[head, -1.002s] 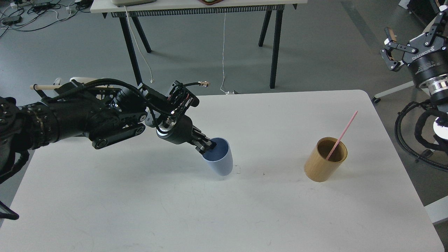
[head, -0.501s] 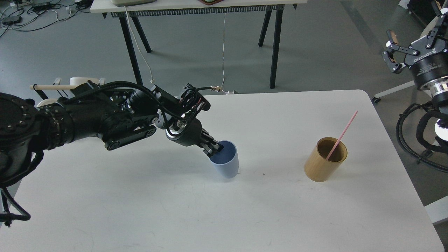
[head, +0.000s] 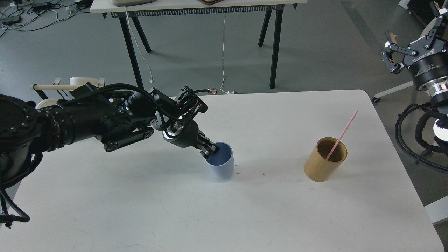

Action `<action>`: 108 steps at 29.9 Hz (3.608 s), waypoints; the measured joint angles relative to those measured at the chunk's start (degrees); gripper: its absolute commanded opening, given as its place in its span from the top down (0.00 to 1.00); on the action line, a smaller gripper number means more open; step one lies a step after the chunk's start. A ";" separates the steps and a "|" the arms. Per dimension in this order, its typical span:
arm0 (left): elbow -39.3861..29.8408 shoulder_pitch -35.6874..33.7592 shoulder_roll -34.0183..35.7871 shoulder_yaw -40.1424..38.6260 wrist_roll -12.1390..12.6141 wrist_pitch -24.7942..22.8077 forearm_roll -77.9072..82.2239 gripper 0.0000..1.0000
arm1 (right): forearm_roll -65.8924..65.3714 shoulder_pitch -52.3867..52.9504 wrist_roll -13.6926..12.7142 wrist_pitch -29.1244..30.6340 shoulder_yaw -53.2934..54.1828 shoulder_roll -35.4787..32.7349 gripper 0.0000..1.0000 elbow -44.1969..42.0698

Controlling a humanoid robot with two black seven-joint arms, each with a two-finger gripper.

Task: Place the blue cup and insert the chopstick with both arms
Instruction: 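Lower the blue cup upright onto the table center with the left gripper, then open the left gripper and withdraw it up from the blue cup, then reach the right gripper to the pink stick in the tan cup and grasp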

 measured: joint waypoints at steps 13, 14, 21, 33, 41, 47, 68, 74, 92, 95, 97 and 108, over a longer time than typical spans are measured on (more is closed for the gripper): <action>-0.82 -0.04 0.56 -0.57 0.00 -0.32 -0.37 0.55 | 0.00 0.00 0.00 0.00 -0.14 -0.22 0.01 0.22; -0.82 -0.04 0.72 -0.69 0.00 -0.42 -0.64 0.47 | 0.00 0.00 0.00 0.00 -0.15 -0.21 0.01 0.24; -0.08 0.91 2.03 -5.79 0.00 -3.86 -6.65 0.17 | -0.10 0.17 0.00 0.00 -0.18 -0.24 0.01 0.32; 3.32 8.37 9.31 -30.21 0.00 -5.13 -27.60 0.13 | -13.06 2.34 0.00 0.00 -2.14 -8.31 0.01 2.64; 3.31 15.67 11.32 -48.85 0.00 -5.13 -37.39 0.11 | -38.53 2.69 0.00 0.01 -2.45 -18.21 0.01 5.05; 3.27 19.46 11.13 -54.24 0.00 -5.12 -39.69 0.11 | -52.66 -0.05 0.00 0.02 -2.61 -24.11 0.01 10.37; 2.43 21.13 10.69 -54.41 -0.01 -5.12 -39.73 0.11 | -80.30 -11.42 0.01 -22.21 -15.69 -28.52 0.06 26.55; 2.43 22.47 10.44 -54.38 -0.01 -5.12 -39.69 0.11 | -80.92 -11.15 0.01 -25.76 -17.52 -24.81 0.18 26.23; 2.52 23.60 10.51 -54.48 -0.01 -5.12 -39.79 0.09 | -81.10 -9.62 0.00 -26.60 -17.79 -17.57 0.71 23.00; 2.52 23.74 10.45 -54.48 -0.01 -5.12 -39.84 0.09 | -81.10 -9.57 0.00 -26.60 -17.82 -17.27 0.78 22.87; 2.52 24.02 10.44 -54.48 -0.01 -5.12 -39.84 0.09 | -81.10 -9.50 0.00 -26.60 -17.82 -17.27 0.82 22.85; 2.52 24.55 10.27 -54.48 -0.01 -5.12 -39.79 0.09 | -81.03 -8.93 0.00 -26.60 -17.75 -17.48 0.97 23.03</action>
